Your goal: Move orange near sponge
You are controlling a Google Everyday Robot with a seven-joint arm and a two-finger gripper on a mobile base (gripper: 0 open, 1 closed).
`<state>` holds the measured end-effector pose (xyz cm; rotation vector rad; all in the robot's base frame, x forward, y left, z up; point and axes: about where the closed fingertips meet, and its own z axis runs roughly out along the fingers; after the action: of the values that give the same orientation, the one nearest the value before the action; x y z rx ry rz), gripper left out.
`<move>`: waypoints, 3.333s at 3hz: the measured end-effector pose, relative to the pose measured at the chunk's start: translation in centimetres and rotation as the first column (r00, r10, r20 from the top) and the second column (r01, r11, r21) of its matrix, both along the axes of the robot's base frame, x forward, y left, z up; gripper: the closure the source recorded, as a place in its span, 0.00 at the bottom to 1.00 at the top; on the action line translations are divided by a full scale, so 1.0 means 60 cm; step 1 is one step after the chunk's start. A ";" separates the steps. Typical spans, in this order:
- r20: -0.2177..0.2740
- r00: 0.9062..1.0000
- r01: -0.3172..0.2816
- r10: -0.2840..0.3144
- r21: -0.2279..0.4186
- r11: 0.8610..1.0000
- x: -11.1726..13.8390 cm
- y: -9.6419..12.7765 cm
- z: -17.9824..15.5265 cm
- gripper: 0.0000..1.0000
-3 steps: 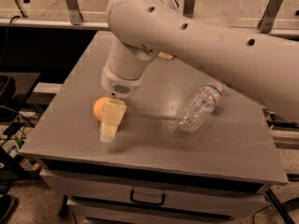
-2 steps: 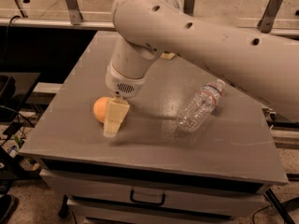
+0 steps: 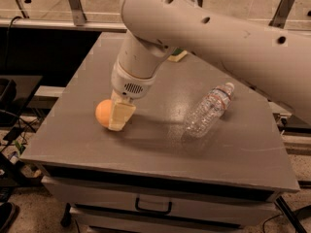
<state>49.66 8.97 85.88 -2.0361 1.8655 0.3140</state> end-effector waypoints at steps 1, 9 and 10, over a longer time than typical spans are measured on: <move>0.001 0.999 0.037 -0.037 0.001 0.999 0.026 -0.008 0.017 0.95; -0.018 0.780 0.625 -0.625 -0.001 0.780 0.351 -0.275 -0.011 0.30; -0.025 0.782 0.623 -0.623 0.000 0.782 0.349 -0.275 -0.017 0.06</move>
Offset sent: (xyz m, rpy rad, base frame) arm 0.1263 -0.0590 0.0354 0.0172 0.0727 -0.3053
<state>70.58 -7.51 84.85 -1.2851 2.4092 0.1580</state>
